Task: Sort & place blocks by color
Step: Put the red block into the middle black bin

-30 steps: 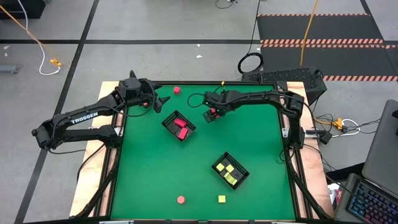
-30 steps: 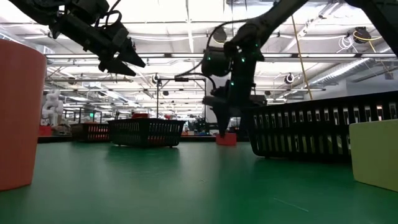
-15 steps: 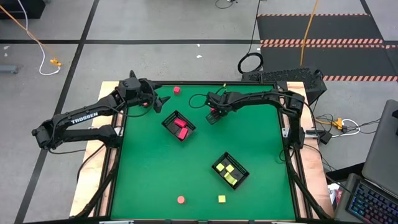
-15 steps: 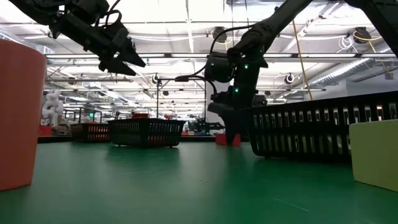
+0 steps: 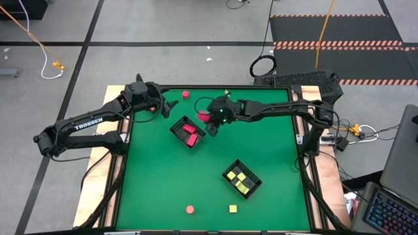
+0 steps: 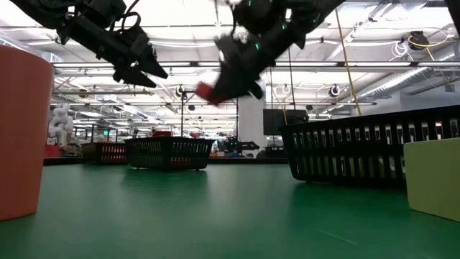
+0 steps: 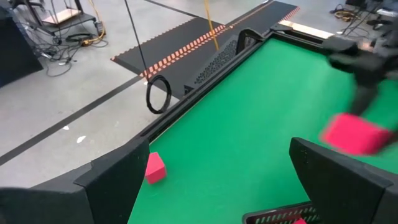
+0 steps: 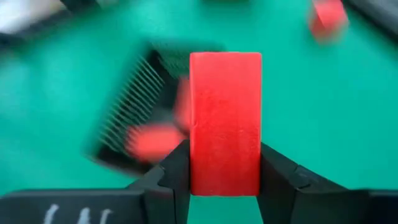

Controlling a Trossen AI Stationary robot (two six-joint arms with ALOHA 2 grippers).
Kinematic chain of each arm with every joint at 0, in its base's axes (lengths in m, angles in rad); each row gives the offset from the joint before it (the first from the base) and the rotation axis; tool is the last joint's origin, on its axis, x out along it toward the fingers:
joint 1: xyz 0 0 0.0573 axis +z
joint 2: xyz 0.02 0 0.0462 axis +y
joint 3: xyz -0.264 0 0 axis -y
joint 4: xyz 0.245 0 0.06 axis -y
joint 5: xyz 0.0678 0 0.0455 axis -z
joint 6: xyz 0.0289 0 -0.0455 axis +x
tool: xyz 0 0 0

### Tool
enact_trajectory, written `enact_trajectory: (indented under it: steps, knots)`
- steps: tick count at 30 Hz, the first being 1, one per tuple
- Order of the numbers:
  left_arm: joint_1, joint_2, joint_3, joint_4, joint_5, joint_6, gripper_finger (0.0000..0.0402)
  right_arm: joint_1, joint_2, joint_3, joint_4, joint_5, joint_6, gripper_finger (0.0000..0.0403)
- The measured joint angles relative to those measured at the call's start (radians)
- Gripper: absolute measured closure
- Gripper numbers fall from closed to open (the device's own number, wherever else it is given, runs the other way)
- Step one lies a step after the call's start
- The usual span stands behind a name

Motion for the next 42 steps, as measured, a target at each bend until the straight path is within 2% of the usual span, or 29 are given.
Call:
enact_trajectory:
  steps: [5, 14, 20, 22, 27, 30, 33, 37, 42]
  knots:
    - [0.001, 0.000, 0.000, 0.001, -0.009, 0.004, 0.0011, 0.032, 0.013, 0.001, 0.174, -0.072, 0.052, 0.0283]
    - [0.002, 0.000, 0.000, 0.000, -0.009, 0.007, 0.0011, 0.038, 0.152, 0.000, 0.288, -0.171, 0.148, 0.0283]
    - [0.002, 0.001, 0.000, -0.001, -0.012, 0.013, 0.0011, 0.038, 0.190, 0.000, 0.321, -0.175, 0.161, 0.0282]
    - [0.002, 0.002, 0.000, -0.007, -0.020, 0.011, 0.0011, 0.038, 0.192, 0.000, 0.324, -0.174, 0.161, 0.0254]
    - [0.002, 0.002, 0.000, -0.008, -0.035, -0.011, 0.0011, 0.038, 0.192, 0.000, 0.325, -0.174, 0.161, 0.0147]
    - [0.002, 0.002, 0.000, -0.010, -0.035, -0.021, 0.0011, 0.038, 0.192, 0.000, 0.324, -0.174, 0.147, 0.0109]
    - [0.002, 0.002, 0.000, -0.009, -0.044, -0.019, 0.0011, 0.038, 0.191, 0.000, 0.324, -0.174, 0.100, 0.0092]
    - [0.002, 0.012, -0.002, 0.002, -0.124, -0.039, 0.0011, 0.025, 0.158, 0.000, 0.317, -0.174, -0.008, 0.0088]
    - [0.003, 0.104, -0.007, 0.112, -0.151, -0.146, 0.0011, -0.018, 0.072, 0.000, 0.321, -0.172, -0.119, 0.0094]
